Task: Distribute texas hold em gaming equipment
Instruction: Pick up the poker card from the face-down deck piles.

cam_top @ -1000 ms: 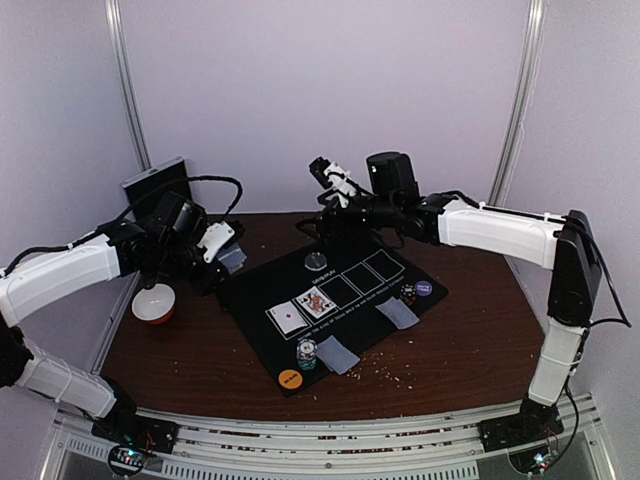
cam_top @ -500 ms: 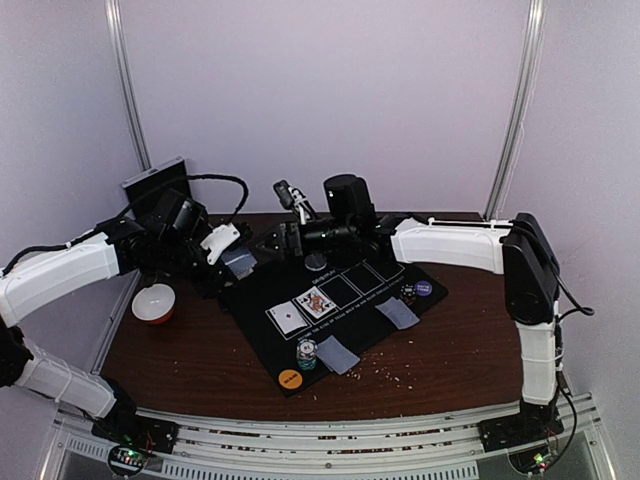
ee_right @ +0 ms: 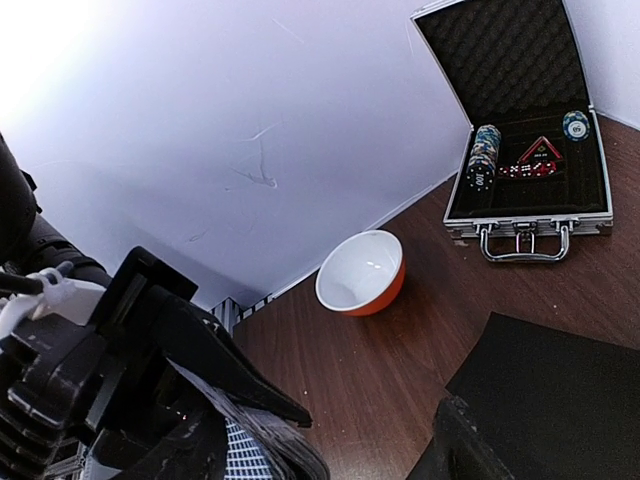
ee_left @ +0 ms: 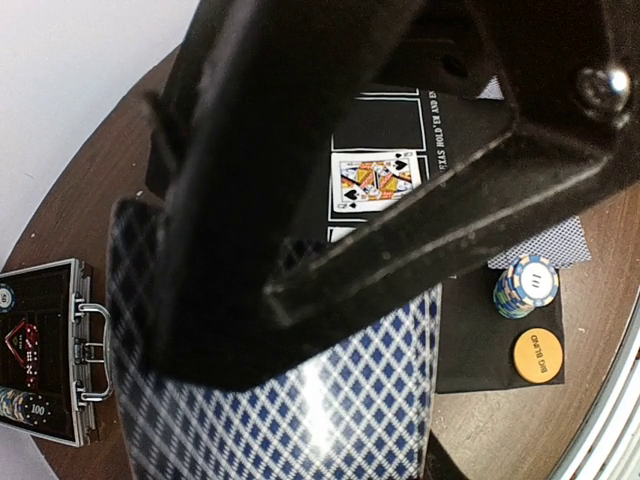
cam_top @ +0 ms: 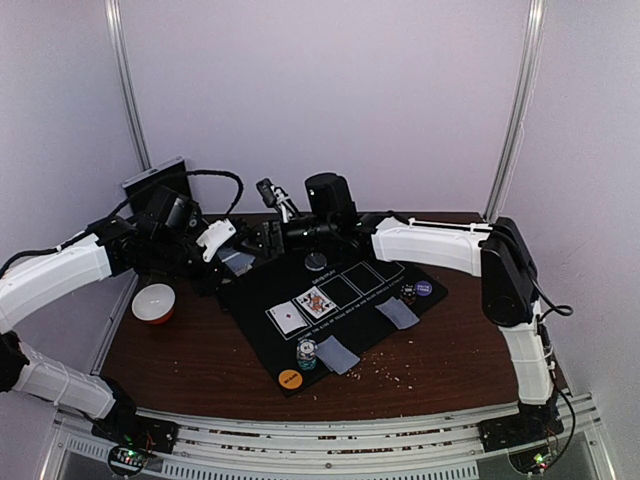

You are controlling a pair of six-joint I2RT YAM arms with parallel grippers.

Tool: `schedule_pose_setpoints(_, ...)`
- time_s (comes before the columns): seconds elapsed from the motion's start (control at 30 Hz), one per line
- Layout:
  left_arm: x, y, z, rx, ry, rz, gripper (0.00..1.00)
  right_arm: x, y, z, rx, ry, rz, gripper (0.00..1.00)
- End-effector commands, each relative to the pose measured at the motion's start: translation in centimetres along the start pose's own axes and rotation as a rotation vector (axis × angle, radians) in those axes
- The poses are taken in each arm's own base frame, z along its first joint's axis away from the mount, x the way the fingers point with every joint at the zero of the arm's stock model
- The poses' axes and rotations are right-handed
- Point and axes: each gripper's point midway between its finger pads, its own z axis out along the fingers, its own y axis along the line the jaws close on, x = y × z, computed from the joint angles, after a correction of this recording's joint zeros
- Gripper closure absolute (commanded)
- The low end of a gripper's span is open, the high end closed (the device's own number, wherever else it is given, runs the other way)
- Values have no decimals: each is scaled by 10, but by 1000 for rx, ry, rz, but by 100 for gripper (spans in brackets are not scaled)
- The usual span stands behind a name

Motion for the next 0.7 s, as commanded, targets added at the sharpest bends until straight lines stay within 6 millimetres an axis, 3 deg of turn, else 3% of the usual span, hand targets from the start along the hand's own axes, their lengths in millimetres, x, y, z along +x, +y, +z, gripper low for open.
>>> schedule_pose_setpoints(0.0, -22, 2, -14, -13, -75, 28, 64, 1, -1, 3, 16, 15, -40, 28)
schedule_pose_setpoints(0.1, -23, 2, -16, -14, -82, 30, 64, 7, -6, 1, 53, 33, -53, 33)
schedule_pose_setpoints(0.27, -20, 2, -16, -18, -78, 29, 64, 2, -6, -9, 78, 30, -71, 55)
schedule_pose_setpoints(0.4, -18, 3, -15, -26, -71, 28, 64, -2, -9, -17, 108, 26, -85, 61)
schedule_pose_setpoints(0.67, -16, 5, -14, -38, -63, 28, 64, -3, -8, -25, 98, 35, -76, 84)
